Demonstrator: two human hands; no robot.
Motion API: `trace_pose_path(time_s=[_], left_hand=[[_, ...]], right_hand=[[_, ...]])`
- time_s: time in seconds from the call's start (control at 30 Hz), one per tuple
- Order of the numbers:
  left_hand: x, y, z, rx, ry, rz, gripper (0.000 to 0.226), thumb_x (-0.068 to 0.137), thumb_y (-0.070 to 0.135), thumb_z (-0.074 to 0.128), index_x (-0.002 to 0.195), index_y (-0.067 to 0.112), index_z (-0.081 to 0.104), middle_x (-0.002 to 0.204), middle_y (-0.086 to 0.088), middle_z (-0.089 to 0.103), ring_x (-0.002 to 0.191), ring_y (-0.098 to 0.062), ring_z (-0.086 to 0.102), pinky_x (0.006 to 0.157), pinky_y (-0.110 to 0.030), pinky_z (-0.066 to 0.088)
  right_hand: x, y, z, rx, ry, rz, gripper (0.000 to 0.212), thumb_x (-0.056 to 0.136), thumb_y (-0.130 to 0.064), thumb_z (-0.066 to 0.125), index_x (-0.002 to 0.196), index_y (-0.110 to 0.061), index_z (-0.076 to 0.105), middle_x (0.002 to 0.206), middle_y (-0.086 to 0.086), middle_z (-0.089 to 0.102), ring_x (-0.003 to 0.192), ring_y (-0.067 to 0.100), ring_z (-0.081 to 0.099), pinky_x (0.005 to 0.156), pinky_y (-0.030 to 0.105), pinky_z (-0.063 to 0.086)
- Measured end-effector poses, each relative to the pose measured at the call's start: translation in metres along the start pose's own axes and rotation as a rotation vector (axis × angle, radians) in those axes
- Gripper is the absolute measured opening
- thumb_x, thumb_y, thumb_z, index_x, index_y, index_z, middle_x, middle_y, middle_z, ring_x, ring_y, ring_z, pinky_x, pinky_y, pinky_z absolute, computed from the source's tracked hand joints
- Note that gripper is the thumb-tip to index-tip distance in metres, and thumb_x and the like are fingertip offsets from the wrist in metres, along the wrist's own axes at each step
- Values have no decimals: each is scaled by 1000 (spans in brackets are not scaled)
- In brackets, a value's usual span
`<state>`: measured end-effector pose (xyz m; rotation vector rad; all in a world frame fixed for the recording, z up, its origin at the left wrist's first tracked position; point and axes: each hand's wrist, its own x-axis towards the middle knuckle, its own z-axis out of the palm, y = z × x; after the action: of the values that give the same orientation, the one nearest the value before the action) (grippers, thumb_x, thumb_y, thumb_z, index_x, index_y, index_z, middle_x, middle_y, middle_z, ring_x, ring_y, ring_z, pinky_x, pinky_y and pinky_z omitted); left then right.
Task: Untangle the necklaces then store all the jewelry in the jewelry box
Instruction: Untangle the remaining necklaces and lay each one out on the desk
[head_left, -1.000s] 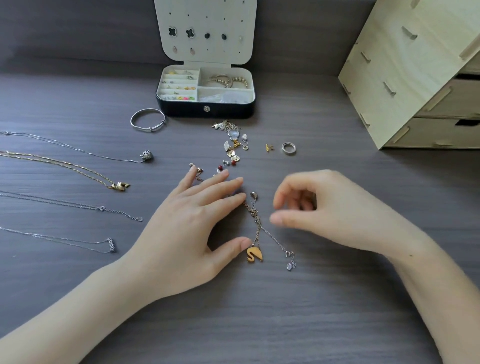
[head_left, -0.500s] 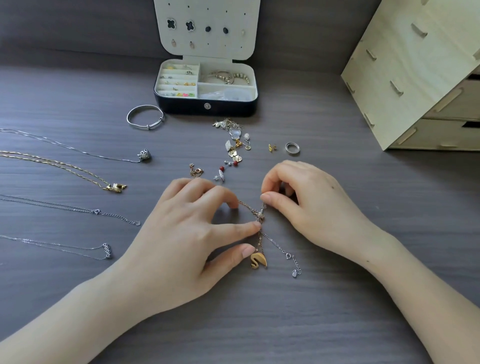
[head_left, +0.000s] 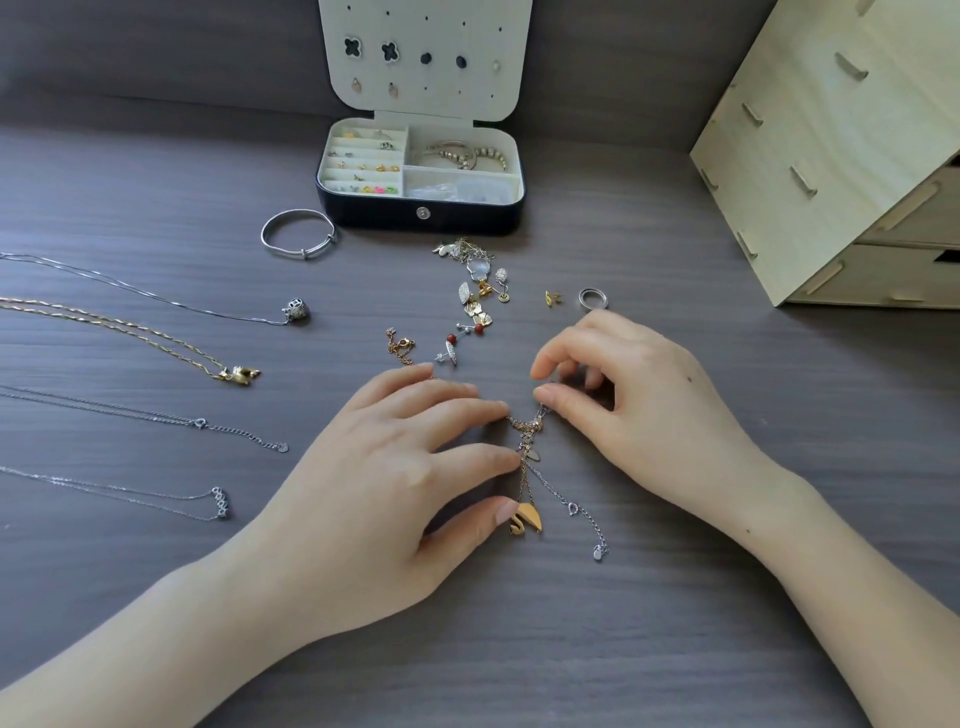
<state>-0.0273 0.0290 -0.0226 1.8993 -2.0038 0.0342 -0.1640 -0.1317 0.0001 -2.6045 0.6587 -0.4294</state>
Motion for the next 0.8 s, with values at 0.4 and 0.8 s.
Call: trace_pose_path(time_s=[0.4,0.8], left_hand=[[3,-2,-5,-5,-65,1,33,89,48,47,106,25,64,126,0,61,121,-24,54,105,-44,31],[2,-5,-1,65,-119,-24,41,93,53,38,126,38,58,137,-5,53,127,-29,49,107,-54,32]], right_hand=[[-5,-2,-3,-29,-101,-46,13,76,-41,58,75,-30,64,77,-13,54,77,8,45,67,25,39],[-3,-5,2,-60,-88,-37,7,79,-34,50,73,-31,52,74,-17,47,75,8,44,68,26,37]])
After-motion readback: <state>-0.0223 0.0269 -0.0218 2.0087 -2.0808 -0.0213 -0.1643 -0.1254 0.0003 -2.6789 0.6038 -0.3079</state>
